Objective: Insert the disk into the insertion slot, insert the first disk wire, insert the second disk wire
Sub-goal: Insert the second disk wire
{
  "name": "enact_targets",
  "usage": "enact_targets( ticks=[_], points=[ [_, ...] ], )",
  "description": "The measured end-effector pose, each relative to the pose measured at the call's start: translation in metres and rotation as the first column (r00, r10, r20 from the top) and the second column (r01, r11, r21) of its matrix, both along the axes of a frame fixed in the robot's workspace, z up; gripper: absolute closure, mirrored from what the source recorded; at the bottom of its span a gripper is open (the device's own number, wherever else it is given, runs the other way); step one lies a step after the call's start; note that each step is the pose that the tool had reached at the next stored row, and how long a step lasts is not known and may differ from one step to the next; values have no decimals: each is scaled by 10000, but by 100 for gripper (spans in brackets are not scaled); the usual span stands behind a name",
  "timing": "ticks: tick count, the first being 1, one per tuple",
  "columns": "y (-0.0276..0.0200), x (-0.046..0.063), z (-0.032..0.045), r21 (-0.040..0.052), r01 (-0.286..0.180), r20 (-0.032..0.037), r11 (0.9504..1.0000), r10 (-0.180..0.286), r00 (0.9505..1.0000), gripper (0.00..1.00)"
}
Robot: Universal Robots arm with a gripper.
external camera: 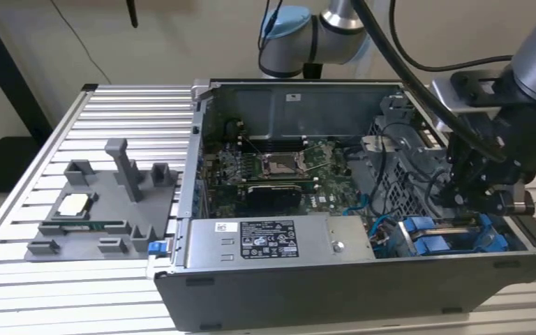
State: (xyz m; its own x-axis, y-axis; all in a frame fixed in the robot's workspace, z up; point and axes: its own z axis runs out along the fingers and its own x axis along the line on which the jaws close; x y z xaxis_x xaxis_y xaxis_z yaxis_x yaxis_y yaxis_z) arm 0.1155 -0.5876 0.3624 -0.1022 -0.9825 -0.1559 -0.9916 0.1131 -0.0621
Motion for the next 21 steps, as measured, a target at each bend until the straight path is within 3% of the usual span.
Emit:
enact_targets(
  ticks=[1,2,14,21],
  points=[
    [7,1,-8,-108,-1,-1,9999,1,10000,84],
    [10,1,-24,-122,-1,-1,9999,1,10000,84],
    [42,127,-171,-123,0,2,9999,0,10000,84],
    [43,147,-207,-133,0,1,9999,0,10000,84]
  ],
)
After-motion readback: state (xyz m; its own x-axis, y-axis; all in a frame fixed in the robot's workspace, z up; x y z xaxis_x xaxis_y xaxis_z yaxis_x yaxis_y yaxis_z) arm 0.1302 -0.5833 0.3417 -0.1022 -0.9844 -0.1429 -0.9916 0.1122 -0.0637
